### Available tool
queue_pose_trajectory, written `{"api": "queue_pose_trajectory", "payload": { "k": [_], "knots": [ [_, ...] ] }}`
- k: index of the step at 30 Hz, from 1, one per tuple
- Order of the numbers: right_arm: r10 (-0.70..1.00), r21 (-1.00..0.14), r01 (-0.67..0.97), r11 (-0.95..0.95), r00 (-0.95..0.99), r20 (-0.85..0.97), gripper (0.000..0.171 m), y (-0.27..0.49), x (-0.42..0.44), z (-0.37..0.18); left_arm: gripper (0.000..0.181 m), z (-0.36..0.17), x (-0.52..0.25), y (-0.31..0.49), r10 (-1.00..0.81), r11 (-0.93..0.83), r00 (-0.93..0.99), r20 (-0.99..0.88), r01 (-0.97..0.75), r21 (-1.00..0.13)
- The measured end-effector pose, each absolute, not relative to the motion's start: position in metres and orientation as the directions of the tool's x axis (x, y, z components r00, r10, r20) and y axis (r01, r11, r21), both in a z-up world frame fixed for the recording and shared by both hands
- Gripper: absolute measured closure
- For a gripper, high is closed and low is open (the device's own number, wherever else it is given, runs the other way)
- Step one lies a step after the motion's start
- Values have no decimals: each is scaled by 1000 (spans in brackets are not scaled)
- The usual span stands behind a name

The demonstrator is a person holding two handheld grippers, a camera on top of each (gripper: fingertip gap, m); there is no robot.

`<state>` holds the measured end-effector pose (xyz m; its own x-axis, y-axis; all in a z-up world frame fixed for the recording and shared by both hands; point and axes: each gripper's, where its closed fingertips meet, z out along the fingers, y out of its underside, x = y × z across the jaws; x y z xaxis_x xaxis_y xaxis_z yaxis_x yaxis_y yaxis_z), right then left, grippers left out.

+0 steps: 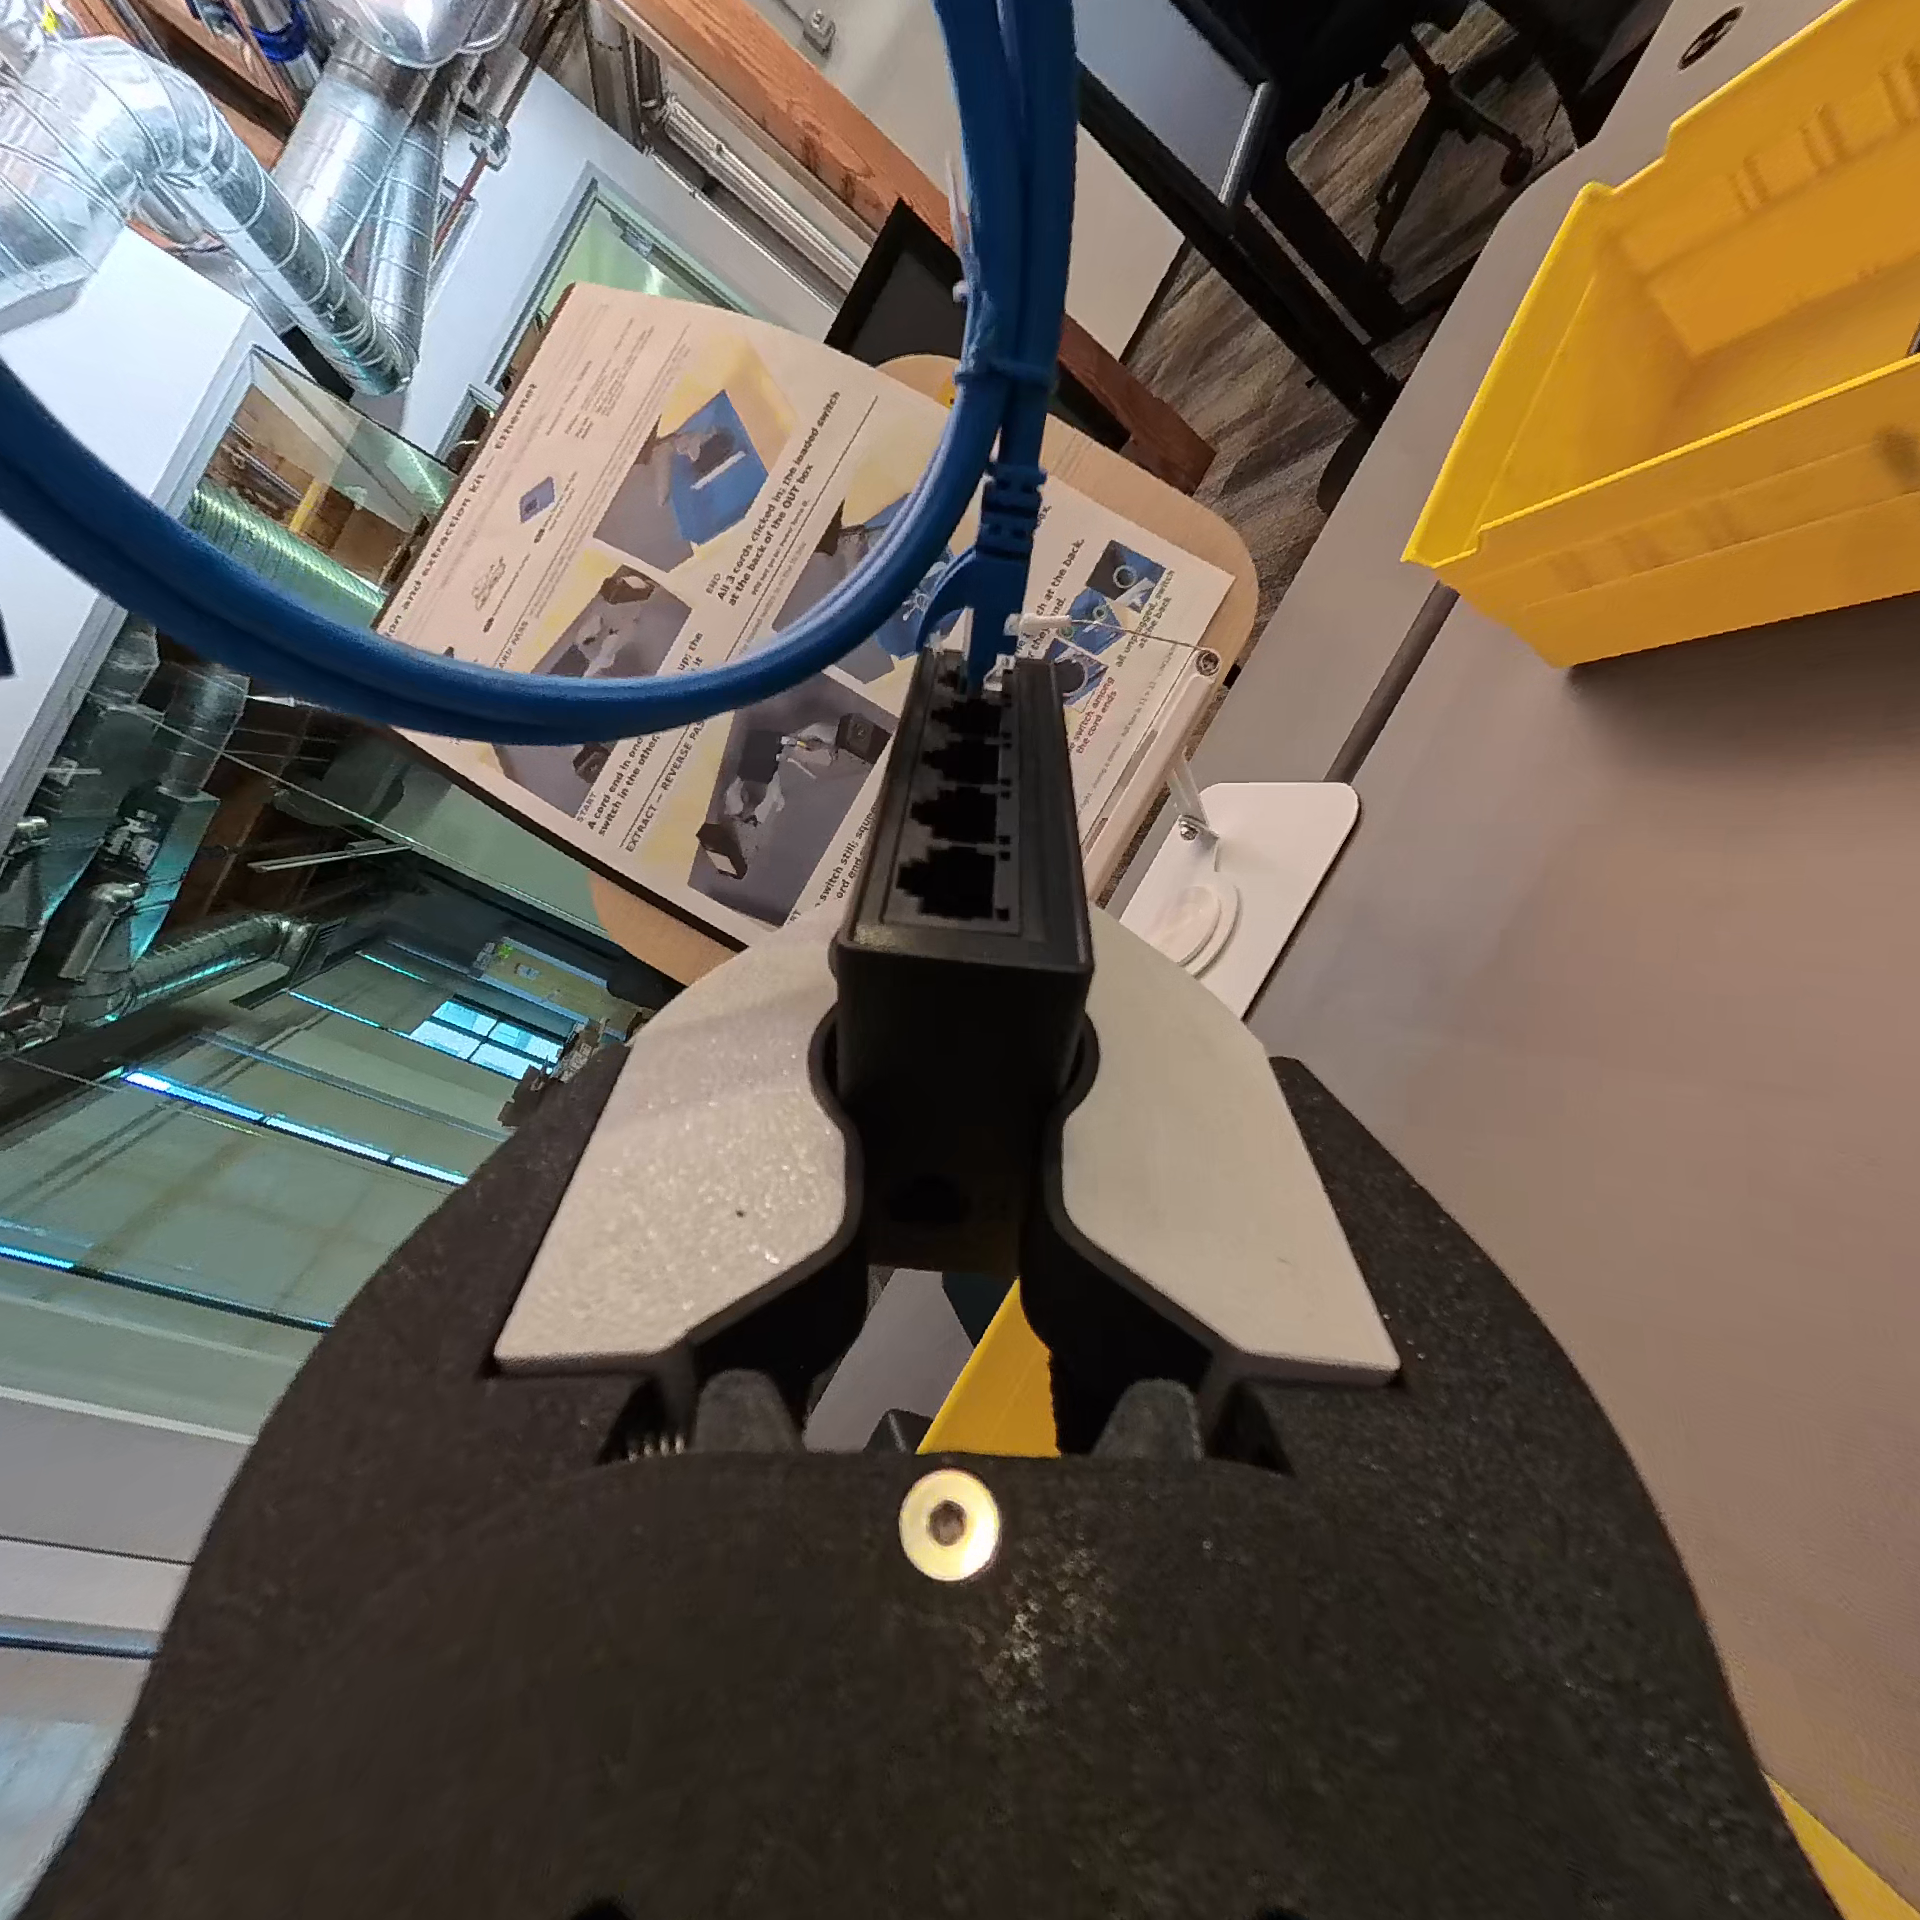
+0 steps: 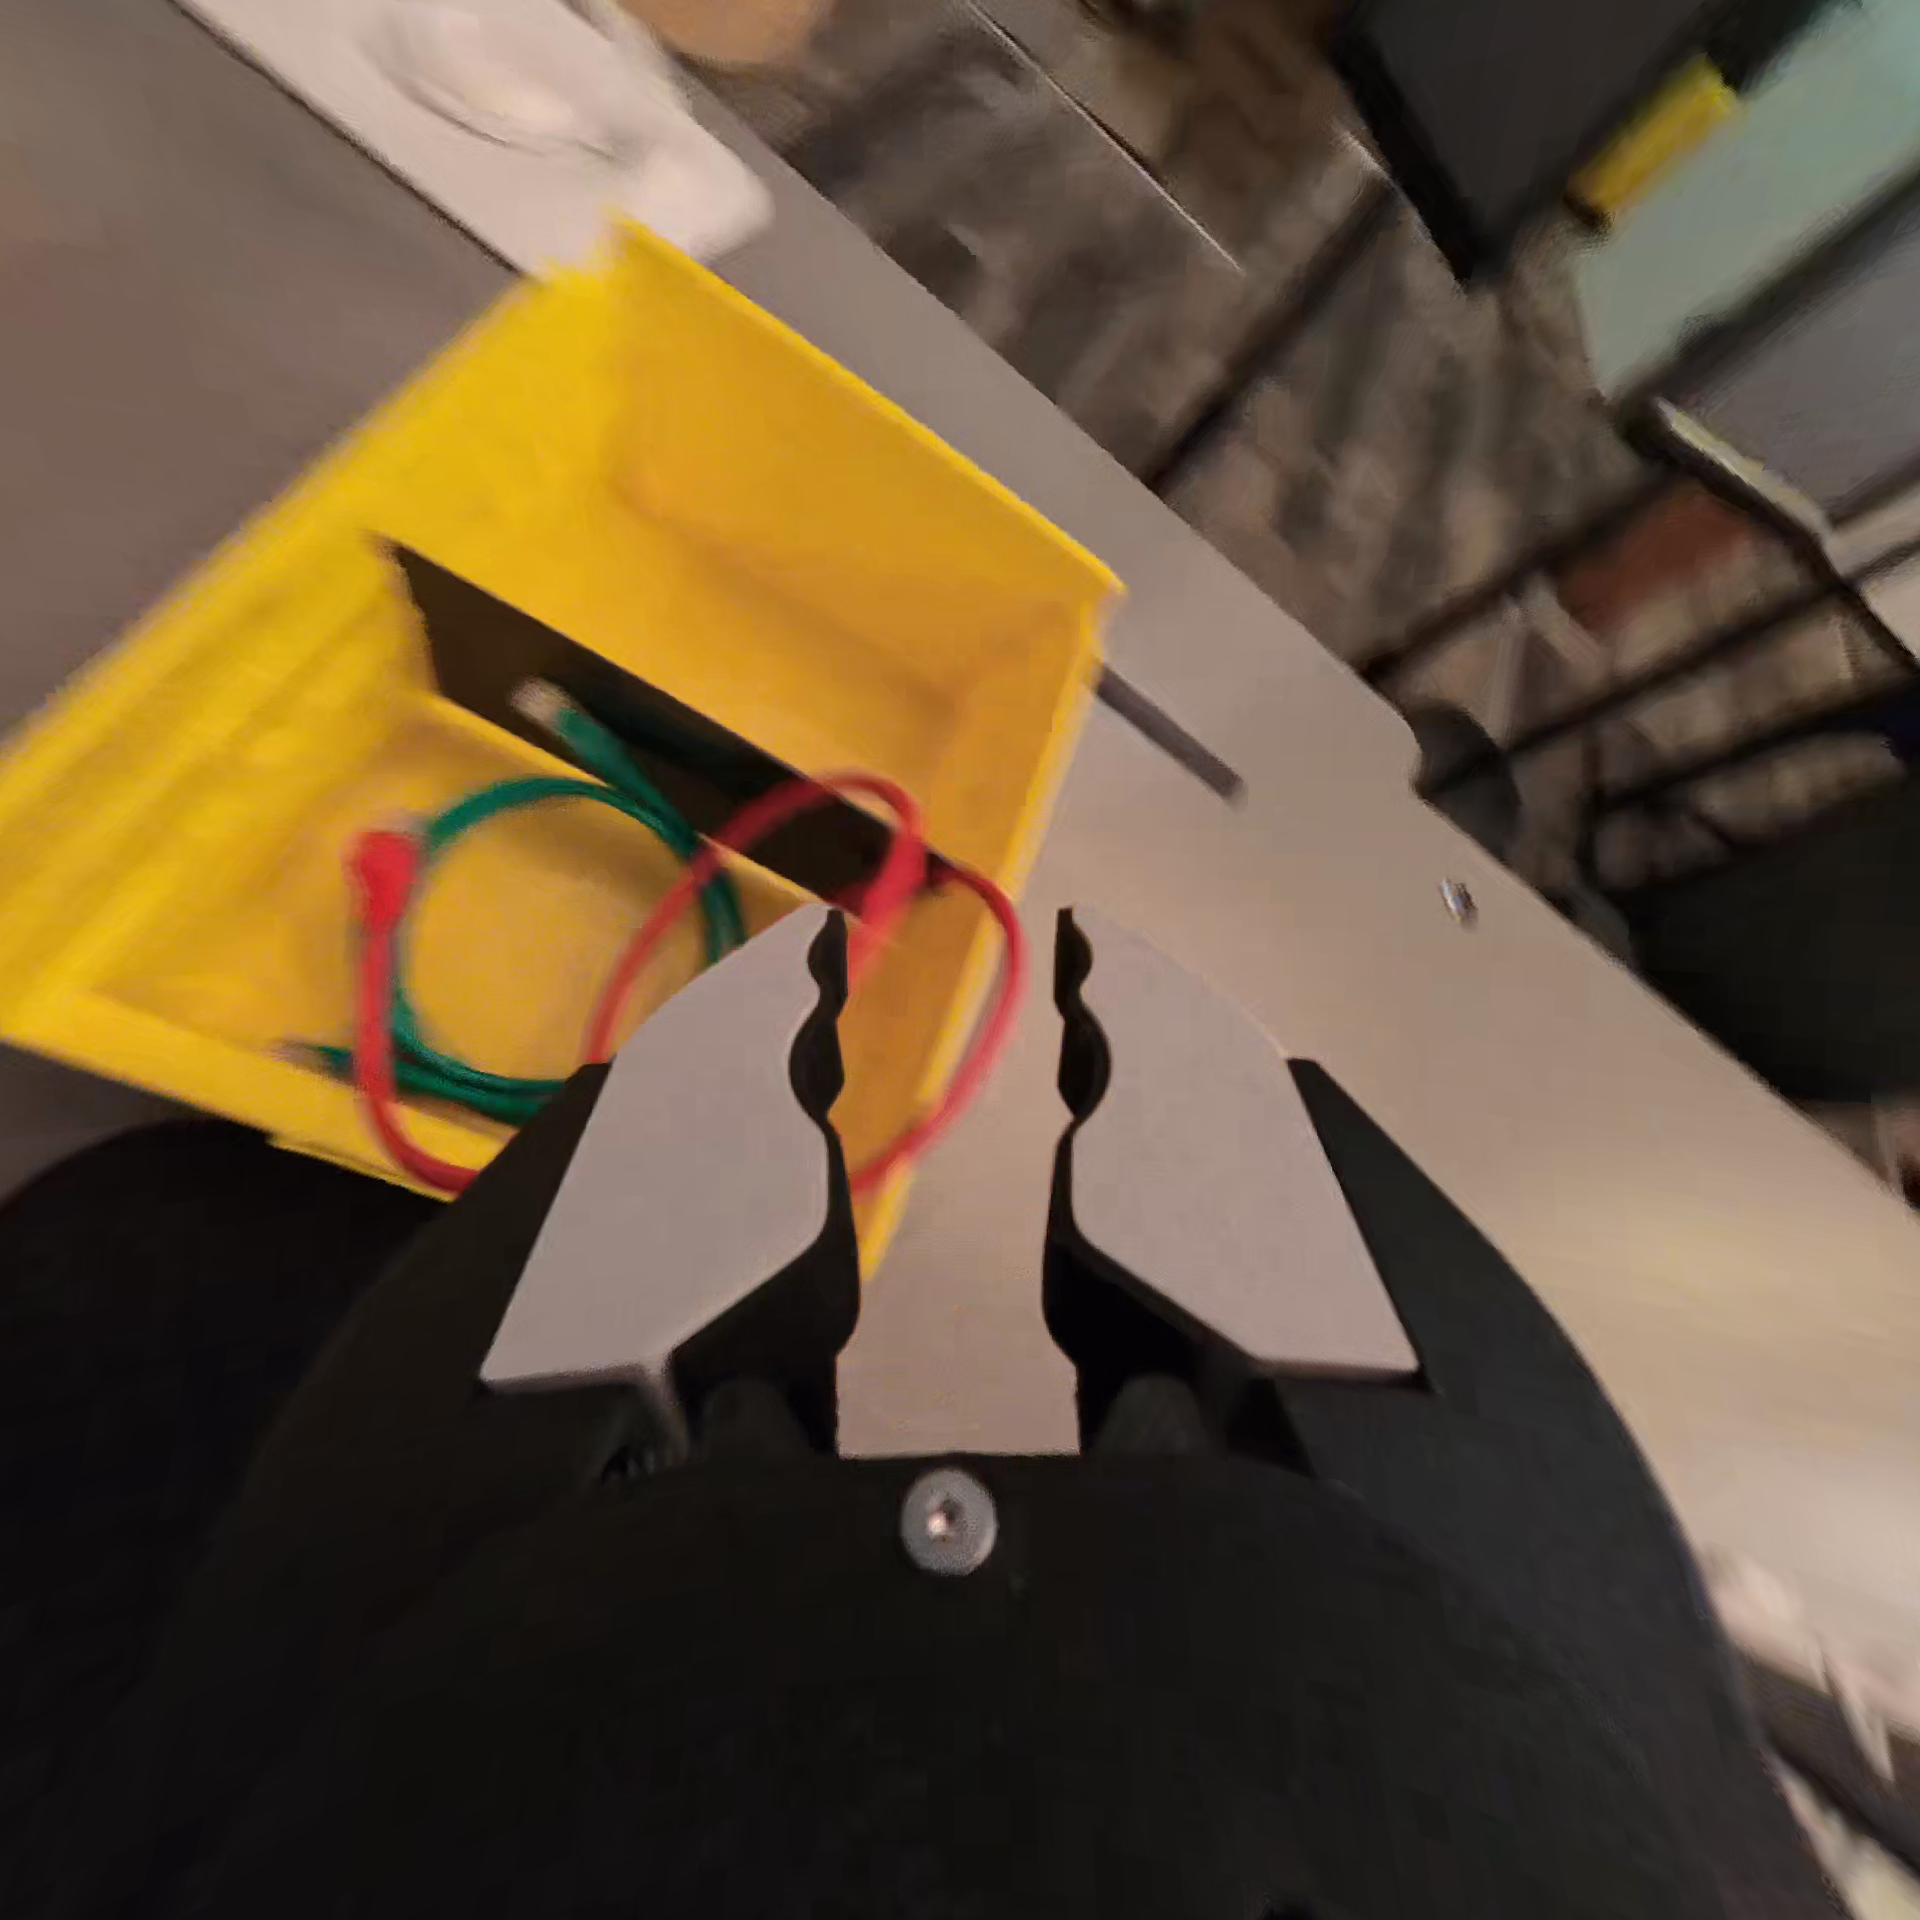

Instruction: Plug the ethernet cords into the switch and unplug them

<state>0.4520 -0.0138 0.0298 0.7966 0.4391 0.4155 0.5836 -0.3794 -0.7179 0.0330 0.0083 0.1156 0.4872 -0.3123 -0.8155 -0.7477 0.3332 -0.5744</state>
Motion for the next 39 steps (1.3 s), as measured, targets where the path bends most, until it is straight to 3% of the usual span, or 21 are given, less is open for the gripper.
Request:
{"api": "queue_pose_trajectory", "payload": {
  "k": [3,8,10,12,17,24,29,35,37,39],
  "knots": [
    [290,-712,416,-566,909,300,137,-26,510,3,150,117,32,9,-309,332,491,-815,-747,-576],
    [332,-634,341,-694,933,138,139,-45,511,-59,150,119,27,9,-301,325,500,-812,-747,-580],
    [338,-590,362,-722,928,155,142,-45,508,-77,150,119,25,10,-305,324,505,-808,-743,-586],
    [332,-536,375,-757,926,179,160,-45,504,-89,150,120,24,10,-303,323,510,-805,-740,-590],
    [282,-413,380,-827,918,279,156,-50,499,-94,150,121,22,11,-301,323,512,-805,-739,-591],
    [239,-442,333,-833,937,255,150,-53,496,-91,150,121,24,10,-292,338,500,-815,-743,-577],
    [180,-486,356,-798,911,371,136,-54,508,-48,150,123,26,7,-302,359,501,-811,-728,-584],
    [-48,-631,435,-643,799,600,135,-55,496,71,150,114,43,-1,-399,391,475,-784,-686,-614],
    [33,-695,543,-471,798,601,135,-47,444,105,150,110,52,-5,-438,403,462,-771,-665,-628],
    [267,-735,646,-206,759,593,135,-42,360,123,150,107,60,-10,-473,418,447,-759,-645,-640]
  ]
}}
